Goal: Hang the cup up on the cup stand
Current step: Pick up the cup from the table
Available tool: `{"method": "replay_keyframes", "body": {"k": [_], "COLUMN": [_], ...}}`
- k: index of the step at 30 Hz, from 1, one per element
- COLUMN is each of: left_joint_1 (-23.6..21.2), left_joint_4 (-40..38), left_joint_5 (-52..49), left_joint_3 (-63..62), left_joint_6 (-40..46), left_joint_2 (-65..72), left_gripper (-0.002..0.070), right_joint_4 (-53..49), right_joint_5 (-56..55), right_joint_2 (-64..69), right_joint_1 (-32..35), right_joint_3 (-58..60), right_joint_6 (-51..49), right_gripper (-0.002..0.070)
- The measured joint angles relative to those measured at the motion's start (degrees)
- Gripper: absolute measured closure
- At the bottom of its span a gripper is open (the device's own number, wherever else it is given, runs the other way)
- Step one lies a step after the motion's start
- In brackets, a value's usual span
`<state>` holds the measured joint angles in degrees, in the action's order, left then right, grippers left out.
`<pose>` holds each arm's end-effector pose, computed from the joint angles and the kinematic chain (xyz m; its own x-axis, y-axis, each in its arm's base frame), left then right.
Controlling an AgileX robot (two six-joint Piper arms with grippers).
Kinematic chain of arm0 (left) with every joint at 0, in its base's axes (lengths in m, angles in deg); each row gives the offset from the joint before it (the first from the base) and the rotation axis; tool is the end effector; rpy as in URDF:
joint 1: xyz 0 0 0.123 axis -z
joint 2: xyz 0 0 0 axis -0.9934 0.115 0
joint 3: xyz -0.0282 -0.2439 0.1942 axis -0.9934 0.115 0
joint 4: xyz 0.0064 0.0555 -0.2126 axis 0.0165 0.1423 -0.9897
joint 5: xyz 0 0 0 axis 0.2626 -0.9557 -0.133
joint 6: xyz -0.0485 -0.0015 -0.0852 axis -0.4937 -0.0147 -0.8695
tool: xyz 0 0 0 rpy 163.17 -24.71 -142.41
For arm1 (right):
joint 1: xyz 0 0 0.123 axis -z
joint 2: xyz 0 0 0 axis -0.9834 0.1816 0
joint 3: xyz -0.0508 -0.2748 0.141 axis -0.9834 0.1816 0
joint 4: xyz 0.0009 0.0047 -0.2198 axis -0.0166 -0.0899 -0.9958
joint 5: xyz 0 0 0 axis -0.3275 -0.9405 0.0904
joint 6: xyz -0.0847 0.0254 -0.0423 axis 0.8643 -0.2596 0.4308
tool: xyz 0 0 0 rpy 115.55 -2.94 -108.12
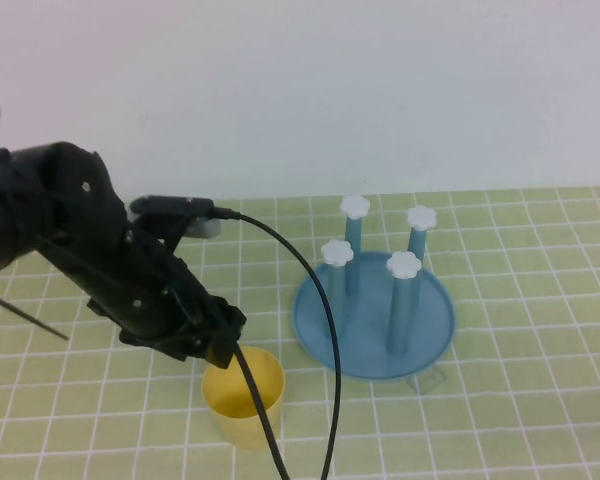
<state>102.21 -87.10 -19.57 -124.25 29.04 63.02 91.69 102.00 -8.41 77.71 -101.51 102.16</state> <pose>0.2824 -0.1224 0.2872 -0.8882 0.3103 -0.3388 0.3993 0.8862 -0.2351 -0.0019 0.0106 0.2649 -0.3530 -0.1205 -0.9278 -0.1720 0.9831 -0.0622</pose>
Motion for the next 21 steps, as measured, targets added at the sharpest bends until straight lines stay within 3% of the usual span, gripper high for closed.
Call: {"method": "replay_keyframes", "body": {"k": [7, 12, 16, 21], "left_joint_1": [0.9, 1.0, 1.0, 1.0], "left_joint_4": [-1.0, -1.2, -1.2, -1.2], "left_joint_5": [0.6, 1.3, 1.4, 1.1], "left_joint_3": [0.0, 0.0, 0.0, 0.0], "left_joint_6": [0.0, 0.0, 0.0, 0.6], "left_joint_2": [4.6, 6.7, 7.2, 7.2], "left_gripper": [0.0302, 0.0349, 0.0425, 0.0594], "right_joint_4": [0.0, 0.0, 0.0, 0.0], "right_joint_5": [0.7, 0.9, 0.9, 0.9], "right_joint_2": [0.0, 0.0, 0.0, 0.0], "right_joint_1": [0.0, 0.0, 0.0, 0.0], "right_joint_3": [0.0, 0.0, 0.0, 0.0], "right_joint_6": [0.0, 0.0, 0.0, 0.0], "right_gripper": [0.0678, 0.0678, 0.0678, 0.0678]}}
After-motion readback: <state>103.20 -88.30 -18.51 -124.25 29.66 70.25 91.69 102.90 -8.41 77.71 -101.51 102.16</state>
